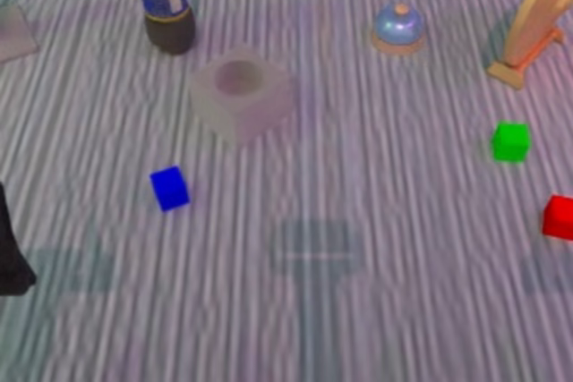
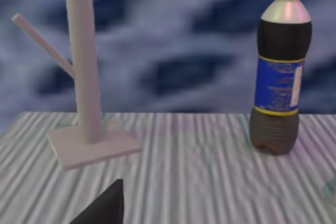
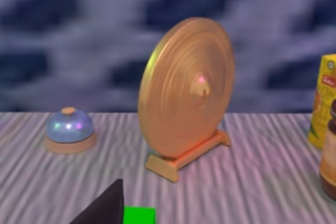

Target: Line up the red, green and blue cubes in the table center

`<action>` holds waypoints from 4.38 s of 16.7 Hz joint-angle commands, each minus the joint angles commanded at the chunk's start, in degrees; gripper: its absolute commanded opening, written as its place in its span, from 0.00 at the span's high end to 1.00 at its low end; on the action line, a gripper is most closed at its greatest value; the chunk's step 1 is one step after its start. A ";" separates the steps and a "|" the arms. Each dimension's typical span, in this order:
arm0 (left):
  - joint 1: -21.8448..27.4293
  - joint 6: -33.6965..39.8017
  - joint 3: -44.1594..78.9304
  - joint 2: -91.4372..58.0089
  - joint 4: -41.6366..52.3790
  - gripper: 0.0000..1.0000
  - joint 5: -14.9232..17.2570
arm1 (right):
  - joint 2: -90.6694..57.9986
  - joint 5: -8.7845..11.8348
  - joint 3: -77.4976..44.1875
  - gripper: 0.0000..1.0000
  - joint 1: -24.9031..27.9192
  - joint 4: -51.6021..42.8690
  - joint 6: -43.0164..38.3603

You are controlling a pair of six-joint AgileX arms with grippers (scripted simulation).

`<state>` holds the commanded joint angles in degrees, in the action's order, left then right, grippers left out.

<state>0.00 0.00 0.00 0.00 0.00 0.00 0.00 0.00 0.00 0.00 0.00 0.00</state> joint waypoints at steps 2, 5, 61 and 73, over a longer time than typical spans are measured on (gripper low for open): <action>0.00 0.00 0.00 0.00 0.00 0.00 0.00 | 0.00 0.00 0.00 0.00 0.00 0.00 0.00; 0.00 0.00 0.00 0.00 0.00 0.00 0.00 | -3.58 -0.11 -3.34 0.00 0.06 -2.24 2.82; 0.00 0.00 0.00 0.00 0.00 0.00 0.00 | -118.42 -0.11 -68.19 0.90 4.54 -39.77 69.20; 0.00 0.00 0.00 0.00 0.00 0.00 0.00 | -114.94 0.08 -69.26 1.00 4.60 -44.13 67.48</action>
<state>0.00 0.00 0.00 0.00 0.00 0.00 -114.94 0.08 -69.26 4.60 -44.13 67.48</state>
